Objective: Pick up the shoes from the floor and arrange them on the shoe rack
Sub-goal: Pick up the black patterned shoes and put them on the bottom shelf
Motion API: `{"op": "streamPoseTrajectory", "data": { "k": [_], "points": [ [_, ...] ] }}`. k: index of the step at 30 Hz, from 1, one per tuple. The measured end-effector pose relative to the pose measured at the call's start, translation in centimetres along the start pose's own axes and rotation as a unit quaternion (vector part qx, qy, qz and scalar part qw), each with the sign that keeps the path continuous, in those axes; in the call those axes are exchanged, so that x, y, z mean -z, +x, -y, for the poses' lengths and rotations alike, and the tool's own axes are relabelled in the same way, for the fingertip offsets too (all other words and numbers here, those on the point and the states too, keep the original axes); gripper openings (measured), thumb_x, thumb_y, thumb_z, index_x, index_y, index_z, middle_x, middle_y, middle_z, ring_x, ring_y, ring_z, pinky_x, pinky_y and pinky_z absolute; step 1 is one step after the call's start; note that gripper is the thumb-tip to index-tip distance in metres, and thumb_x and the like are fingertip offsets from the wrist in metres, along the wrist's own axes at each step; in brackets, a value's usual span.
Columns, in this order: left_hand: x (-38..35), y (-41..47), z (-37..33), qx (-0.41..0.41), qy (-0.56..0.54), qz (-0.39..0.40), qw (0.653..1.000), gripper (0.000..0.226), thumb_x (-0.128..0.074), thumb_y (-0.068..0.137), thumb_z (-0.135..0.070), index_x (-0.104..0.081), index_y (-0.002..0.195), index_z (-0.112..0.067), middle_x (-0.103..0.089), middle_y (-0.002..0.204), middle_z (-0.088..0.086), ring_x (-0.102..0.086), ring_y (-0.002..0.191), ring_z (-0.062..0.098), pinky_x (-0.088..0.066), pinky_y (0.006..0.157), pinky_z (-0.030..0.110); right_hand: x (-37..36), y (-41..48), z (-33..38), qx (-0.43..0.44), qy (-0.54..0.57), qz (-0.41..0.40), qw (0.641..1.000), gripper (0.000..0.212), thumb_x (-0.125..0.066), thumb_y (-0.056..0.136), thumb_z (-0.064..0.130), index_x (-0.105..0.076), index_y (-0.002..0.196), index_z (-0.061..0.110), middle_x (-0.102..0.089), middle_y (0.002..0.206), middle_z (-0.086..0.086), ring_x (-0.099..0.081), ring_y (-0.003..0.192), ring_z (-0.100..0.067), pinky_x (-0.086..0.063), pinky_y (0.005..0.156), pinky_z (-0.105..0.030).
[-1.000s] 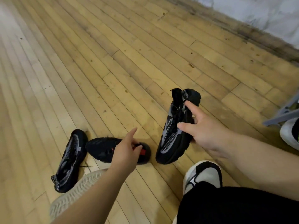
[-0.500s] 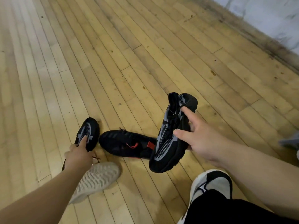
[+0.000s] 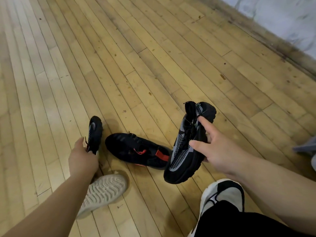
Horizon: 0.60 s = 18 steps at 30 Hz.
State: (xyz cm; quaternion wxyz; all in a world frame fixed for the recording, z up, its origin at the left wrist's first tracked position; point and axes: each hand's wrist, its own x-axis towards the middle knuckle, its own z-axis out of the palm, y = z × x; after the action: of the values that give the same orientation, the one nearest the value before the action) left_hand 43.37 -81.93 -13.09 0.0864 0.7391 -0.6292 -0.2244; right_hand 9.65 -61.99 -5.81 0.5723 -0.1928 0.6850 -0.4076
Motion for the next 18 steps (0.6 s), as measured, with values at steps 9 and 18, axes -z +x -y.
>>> {"op": "streamPoseTrajectory", "data": {
  "k": [9, 18],
  "points": [
    [0.1, -5.0, -14.4, -0.134, -0.105, 0.007, 0.985, 0.063, -0.058, 0.096, -0.005, -0.04, 0.149, -0.035, -0.065, 0.108, -0.007, -0.065, 0.099, 0.017, -0.053, 0.076, 0.029, 1.6, 0.0, -1.4, -0.018, 0.013, -0.111, 0.994, 0.079, -0.063, 0.098, 0.015, -0.024, 0.155, 0.054, -0.052, 0.143, 0.015, -0.061, 0.124, -0.018, -0.052, 0.106, -0.049],
    [-10.4, -11.7, -19.8, -0.238, 0.214, 0.336, 0.886, 0.108, -0.066, 0.08, -0.072, 0.002, 0.159, -0.047, -0.016, 0.166, 0.011, -0.027, 0.146, 0.045, -0.032, 0.116, 0.06, 6.9, -1.8, -6.3, -0.12, 0.031, -0.26, 0.958, 0.076, -0.06, 0.101, 0.01, -0.024, 0.16, 0.042, -0.037, 0.163, -0.001, -0.046, 0.142, -0.029, -0.044, 0.113, -0.055]
  ]
}}
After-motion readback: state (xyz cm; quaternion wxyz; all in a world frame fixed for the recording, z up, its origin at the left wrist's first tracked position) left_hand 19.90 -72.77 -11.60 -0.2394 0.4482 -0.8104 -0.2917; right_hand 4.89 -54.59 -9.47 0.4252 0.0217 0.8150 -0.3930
